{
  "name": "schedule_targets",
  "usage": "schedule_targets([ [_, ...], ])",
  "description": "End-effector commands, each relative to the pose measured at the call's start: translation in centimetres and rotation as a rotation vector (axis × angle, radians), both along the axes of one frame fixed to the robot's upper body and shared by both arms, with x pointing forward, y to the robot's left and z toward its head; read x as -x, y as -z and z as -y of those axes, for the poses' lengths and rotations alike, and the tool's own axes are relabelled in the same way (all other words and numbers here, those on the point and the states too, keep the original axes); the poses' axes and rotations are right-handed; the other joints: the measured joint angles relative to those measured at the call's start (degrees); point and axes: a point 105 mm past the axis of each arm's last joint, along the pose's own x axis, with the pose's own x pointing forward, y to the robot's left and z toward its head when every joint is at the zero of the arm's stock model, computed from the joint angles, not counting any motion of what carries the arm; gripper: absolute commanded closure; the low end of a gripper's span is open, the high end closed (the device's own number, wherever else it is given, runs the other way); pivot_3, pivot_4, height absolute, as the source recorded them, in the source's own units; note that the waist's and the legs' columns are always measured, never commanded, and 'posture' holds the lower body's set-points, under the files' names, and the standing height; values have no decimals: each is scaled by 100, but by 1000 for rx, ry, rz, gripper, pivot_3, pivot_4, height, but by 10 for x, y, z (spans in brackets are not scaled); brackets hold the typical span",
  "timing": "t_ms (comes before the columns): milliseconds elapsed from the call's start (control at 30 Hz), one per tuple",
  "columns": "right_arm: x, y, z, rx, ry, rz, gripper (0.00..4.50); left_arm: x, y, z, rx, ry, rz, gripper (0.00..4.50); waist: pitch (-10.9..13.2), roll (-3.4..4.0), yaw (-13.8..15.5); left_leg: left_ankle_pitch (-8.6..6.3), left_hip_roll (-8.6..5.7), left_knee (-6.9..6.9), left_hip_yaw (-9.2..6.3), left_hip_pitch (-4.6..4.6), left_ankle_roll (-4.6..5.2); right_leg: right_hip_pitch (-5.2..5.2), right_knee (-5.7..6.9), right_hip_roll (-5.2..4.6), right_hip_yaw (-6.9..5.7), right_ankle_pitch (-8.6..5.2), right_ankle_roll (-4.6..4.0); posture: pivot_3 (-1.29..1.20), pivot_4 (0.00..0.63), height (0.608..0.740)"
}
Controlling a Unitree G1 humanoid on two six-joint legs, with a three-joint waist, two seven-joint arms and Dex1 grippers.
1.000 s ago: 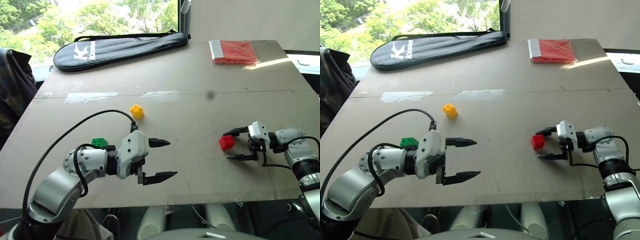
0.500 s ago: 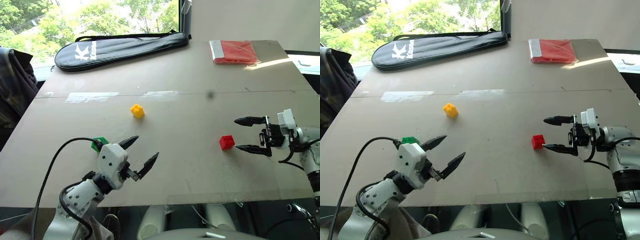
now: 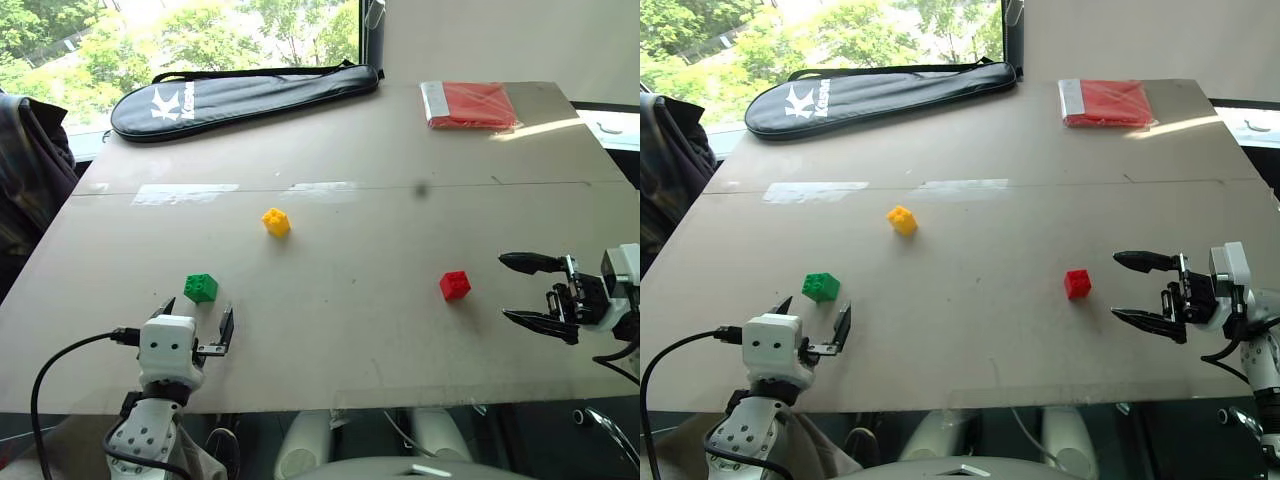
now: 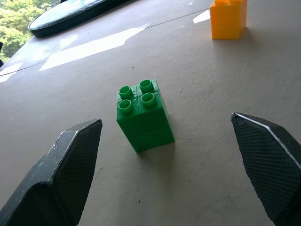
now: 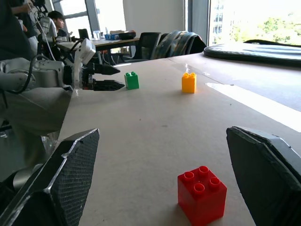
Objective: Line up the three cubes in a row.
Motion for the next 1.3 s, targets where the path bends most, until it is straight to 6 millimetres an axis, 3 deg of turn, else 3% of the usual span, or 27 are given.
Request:
schedule_targets([
  [33,7,-15,-2,-7,-63,87,38,0,-7,-5,4,-47,53,0,-1,-2,-28,0,1,0,0,1,0,0,1,0,0,0,0,0,150,740],
  [400,12,-18,-4,-38,-83,94,38,-16,5,-17,120,-159,34,0,-1,-3,-5,0,0,0,-4,0,0,0,3,1,-3,0,1,0,150,740],
  [500,11,-19,-4,-38,-80,101,38,-23,13,-13,189,-93,-4,0,-1,-3,-13,0,0,1,-4,1,-1,0,5,1,-4,0,1,0,150,740],
  [667,11,-20,-3,-38,-70,105,38,-31,21,-23,232,-61,-64,0,-3,1,0,1,0,1,-6,3,-1,0,7,1,-6,0,0,0,150,740],
  [767,11,-20,-2,-39,-68,106,0,-33,24,-25,227,-40,-90,784,-7,8,-5,1,0,1,-5,5,-2,0,8,1,-4,0,0,0,150,740],
  [933,11,-21,-1,-34,-63,109,0,-34,27,-27,242,-41,-110,3095,-13,17,-4,1,0,1,-5,7,-2,1,10,1,-4,0,0,0,150,740],
  [1100,11,-21,0,-34,-57,113,0,-37,23,-23,221,-8,-105,3237,-15,21,-5,2,0,1,-5,9,-3,2,13,0,-2,0,0,0,150,740],
  [1200,11,-20,0,-38,-51,113,0,-54,7,20,154,303,-94,3237,-15,21,28,2,0,1,-6,8,-3,2,14,0,-4,0,0,0,150,740],
  [1300,11,-19,0,-39,-49,112,0,-57,1,50,110,556,-115,3237,-14,20,81,5,-5,5,-11,3,-9,2,11,2,-10,0,-1,0,150,740],
])
